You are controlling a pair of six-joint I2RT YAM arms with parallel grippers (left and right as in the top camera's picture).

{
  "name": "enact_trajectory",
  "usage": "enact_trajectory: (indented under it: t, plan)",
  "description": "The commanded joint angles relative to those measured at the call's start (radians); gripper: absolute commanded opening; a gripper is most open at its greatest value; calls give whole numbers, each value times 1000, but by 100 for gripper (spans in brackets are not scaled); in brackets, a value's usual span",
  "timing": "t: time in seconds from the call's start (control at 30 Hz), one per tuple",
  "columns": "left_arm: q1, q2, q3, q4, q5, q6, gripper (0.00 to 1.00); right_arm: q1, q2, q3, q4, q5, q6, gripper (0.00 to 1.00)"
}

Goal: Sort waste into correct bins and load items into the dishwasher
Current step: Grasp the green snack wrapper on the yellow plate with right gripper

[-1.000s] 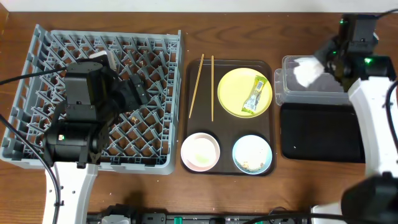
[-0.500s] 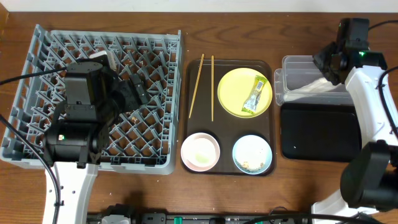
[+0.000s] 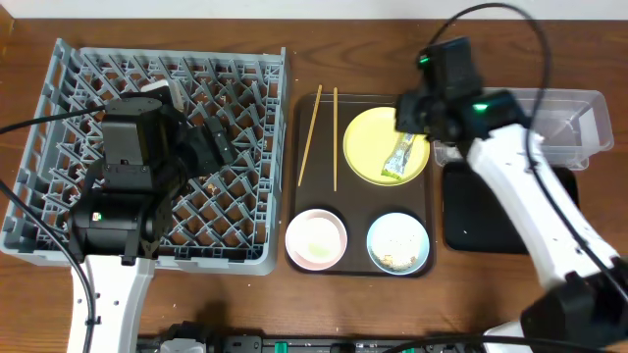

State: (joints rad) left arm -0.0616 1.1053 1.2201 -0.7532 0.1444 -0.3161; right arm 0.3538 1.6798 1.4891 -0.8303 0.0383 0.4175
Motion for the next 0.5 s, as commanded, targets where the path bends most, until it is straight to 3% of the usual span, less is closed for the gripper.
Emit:
enact_trajectory:
  t: [0.0,0.1,0.23,0.47]
  plan:
    - [0,-1,23,-2,5,12,91,28,95,-16,-8,237,94,38]
    - [0,-1,23,-2,5,12,90,23,173,-16,12,272,158,42]
    - [0,-1,23,-2,5,12,90,19,269,-16,47,174,158,43]
    - [0,-1,23,-2,5,12,90,19,393,-17,37,156,208,37]
